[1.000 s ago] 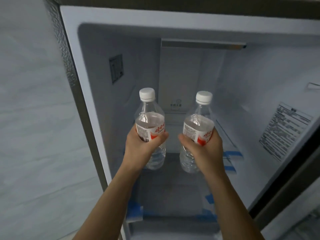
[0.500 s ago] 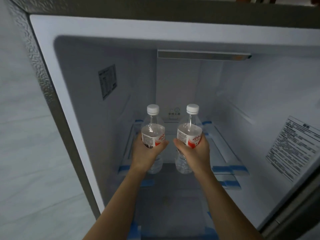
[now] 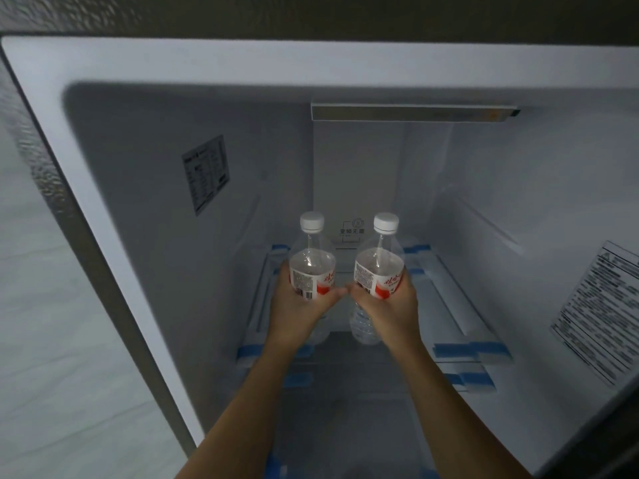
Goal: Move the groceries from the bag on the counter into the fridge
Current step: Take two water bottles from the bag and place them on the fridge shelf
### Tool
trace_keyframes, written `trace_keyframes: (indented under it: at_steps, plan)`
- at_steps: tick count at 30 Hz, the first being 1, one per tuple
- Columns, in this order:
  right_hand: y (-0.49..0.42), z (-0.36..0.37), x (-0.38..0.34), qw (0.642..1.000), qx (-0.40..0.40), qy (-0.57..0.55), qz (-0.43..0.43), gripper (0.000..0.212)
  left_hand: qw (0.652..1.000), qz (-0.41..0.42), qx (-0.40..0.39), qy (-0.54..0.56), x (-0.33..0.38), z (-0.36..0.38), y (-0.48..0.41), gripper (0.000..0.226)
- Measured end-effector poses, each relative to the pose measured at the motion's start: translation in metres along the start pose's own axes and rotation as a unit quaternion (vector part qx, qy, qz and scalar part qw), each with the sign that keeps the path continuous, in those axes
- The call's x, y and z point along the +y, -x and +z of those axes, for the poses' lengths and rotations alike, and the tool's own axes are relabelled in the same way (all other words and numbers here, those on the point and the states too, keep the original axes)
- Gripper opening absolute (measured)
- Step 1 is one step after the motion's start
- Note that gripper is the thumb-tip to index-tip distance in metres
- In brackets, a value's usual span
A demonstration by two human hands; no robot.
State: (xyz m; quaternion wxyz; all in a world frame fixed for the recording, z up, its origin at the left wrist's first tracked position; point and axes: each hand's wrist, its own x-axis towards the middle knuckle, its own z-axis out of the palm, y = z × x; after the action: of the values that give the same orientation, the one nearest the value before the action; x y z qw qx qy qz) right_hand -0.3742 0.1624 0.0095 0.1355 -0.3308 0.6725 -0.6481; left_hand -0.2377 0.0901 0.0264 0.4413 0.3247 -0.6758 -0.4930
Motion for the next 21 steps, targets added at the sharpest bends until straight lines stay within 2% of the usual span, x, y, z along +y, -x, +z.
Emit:
trace_keyframes:
  at_steps: [2,4,6,9,11,17,21]
  plan:
    - [-0.001,-0.004,0.004,1.0,-0.026,0.01,0.001,0.077,1.0,-0.002,-0.013,-0.02,-0.004,-0.004,0.009,0.079]
    - [0.004,-0.013,0.01,0.997,-0.068,0.036,-0.009,0.086,0.999,0.003,-0.012,-0.051,-0.014,-0.009,0.02,0.069]
    - [0.014,-0.023,0.02,0.991,-0.087,0.099,-0.03,0.082,0.995,0.008,-0.026,-0.095,-0.022,-0.014,0.03,0.062]
    - [0.03,-0.03,0.038,0.972,-0.043,0.223,-0.056,0.071,0.992,0.013,-0.026,-0.12,-0.033,-0.02,0.034,0.046]
    - [0.034,-0.028,0.047,0.963,-0.02,0.26,-0.066,0.069,0.992,0.014,-0.01,-0.129,-0.038,-0.02,0.03,0.044]
    - [0.013,-0.011,0.052,0.957,0.004,0.28,-0.069,0.063,0.989,-0.015,0.008,-0.148,-0.044,-0.014,0.011,0.044]
    - [-0.02,0.007,0.055,0.959,-0.01,0.277,-0.065,0.067,0.981,-0.007,0.042,-0.187,-0.051,-0.008,-0.012,0.056]
